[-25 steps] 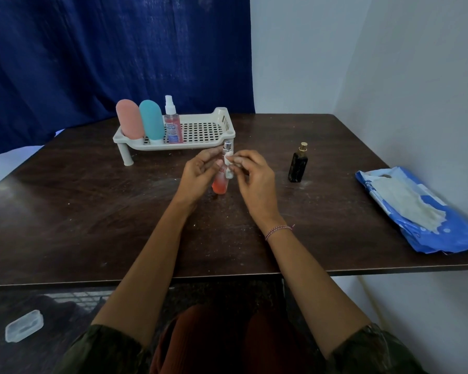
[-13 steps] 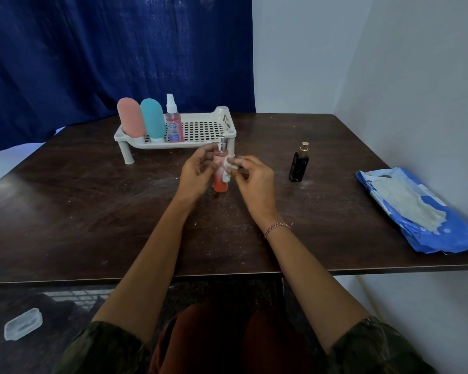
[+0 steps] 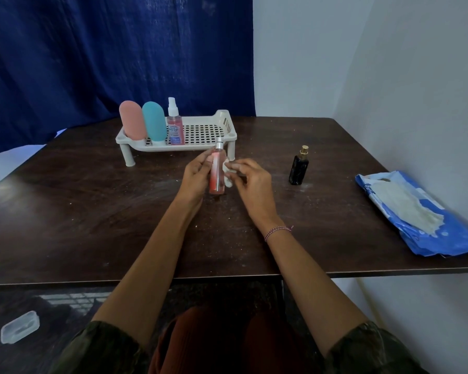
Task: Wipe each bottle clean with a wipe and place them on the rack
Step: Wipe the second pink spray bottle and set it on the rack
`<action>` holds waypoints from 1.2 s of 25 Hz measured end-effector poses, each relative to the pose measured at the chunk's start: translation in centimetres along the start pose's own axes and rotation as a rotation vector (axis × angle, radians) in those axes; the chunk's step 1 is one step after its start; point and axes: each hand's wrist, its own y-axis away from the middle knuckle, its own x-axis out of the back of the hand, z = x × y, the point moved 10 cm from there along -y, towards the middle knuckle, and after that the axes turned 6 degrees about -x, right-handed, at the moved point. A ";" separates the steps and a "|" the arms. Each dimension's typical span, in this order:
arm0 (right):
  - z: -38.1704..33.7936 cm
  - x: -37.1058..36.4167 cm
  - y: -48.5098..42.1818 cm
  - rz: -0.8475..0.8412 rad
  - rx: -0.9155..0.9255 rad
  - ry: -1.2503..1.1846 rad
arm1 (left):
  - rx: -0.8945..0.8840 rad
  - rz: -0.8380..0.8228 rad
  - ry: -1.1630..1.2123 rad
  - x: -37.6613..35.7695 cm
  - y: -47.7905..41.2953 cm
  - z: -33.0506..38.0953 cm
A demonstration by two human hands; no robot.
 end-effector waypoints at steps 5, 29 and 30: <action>1.1 0.9 -0.4 0.084 -0.066 -0.026 | 0.112 -0.176 0.095 -2.3 0.7 -1.1; -0.5 0.6 0.4 0.071 0.069 -0.041 | 0.318 0.233 0.742 0.1 1.1 -1.8; -0.3 0.7 0.4 0.079 0.050 -0.032 | 0.315 0.226 0.738 0.1 1.0 -1.7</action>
